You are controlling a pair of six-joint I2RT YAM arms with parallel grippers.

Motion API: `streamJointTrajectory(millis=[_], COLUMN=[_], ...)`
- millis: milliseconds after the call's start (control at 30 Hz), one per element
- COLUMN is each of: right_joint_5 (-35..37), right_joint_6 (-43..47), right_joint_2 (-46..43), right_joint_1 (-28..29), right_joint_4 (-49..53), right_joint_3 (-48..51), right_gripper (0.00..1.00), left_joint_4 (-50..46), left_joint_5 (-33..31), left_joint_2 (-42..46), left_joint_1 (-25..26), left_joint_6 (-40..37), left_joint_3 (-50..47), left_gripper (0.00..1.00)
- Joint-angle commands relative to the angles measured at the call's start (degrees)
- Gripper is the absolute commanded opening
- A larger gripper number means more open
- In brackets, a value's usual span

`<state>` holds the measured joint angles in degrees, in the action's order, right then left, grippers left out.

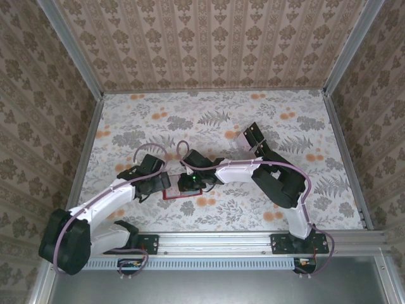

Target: Put the credit cards into the card holder

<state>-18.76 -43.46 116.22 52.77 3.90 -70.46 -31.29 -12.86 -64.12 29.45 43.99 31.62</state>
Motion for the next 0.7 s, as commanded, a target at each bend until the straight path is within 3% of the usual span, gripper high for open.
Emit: streamJointTrajectory(millis=[0,667], right_joint_5=[2.57,0.35], right_joint_6=[1.28,3.45], right_joint_2=[1.52,4.74], right_joint_1=[0.31,1.54], right_joint_4=[3.22,6.79], right_joint_3=[-1.32,-7.53], right_gripper=[0.16,0.17], left_joint_4=[-3.17,0.26], left_joint_5=[-1.54,1.67], left_joint_2=[0.51,-3.20], left_joint_1=[-0.79,-0.77], left_joint_6=[1.71,1.87], left_joint_3=[0.44,-0.55], left_gripper=[1.00,1.00])
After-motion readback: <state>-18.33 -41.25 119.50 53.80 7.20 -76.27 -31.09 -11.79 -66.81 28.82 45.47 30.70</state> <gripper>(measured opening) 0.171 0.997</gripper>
